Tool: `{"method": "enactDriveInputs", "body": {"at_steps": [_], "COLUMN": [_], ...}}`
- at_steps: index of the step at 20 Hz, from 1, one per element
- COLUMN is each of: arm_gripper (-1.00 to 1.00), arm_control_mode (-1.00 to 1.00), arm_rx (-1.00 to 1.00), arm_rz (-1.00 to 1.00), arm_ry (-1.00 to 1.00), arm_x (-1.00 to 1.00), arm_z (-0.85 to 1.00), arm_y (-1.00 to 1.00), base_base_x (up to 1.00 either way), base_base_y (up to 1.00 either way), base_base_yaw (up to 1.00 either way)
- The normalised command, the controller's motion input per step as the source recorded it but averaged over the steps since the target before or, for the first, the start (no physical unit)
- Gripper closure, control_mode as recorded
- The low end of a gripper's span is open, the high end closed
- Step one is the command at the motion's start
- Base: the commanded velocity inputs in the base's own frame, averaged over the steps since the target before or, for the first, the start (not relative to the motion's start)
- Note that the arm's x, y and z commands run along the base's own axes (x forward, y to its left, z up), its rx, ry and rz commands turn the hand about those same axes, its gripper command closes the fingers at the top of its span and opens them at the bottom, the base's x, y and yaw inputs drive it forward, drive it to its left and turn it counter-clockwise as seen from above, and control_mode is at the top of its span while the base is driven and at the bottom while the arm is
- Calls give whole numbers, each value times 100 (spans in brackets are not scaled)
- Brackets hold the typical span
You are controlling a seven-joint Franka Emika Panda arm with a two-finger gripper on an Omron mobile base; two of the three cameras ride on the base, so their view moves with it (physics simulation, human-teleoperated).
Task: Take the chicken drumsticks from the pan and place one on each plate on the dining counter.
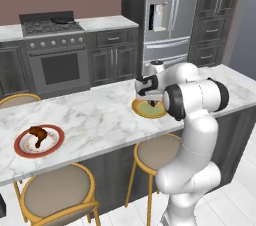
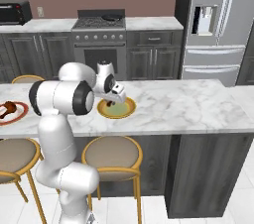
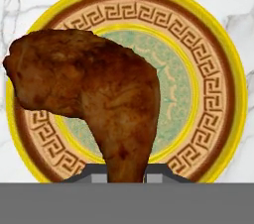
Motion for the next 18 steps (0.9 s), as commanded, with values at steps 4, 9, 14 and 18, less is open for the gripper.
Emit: {"method": "enactDriveInputs", "body": {"at_steps": [4, 9, 14, 18], "arm_gripper": [100, 100, 100, 100], "arm_control_mode": [-100, -100, -100, -100], "arm_rx": [0, 0, 0, 0], "arm_rz": [0, -1, 0, 0], "arm_ry": [0, 0, 0, 0], "arm_x": [3, 18, 19, 19], "arm_z": [-26, -27, -21, -19], "arm_y": [-8, 0, 0, 0], "base_base_x": [0, 0, 0, 0], "base_base_y": [0, 0, 0, 0], "base_base_yaw": [0, 0, 0, 0]}}
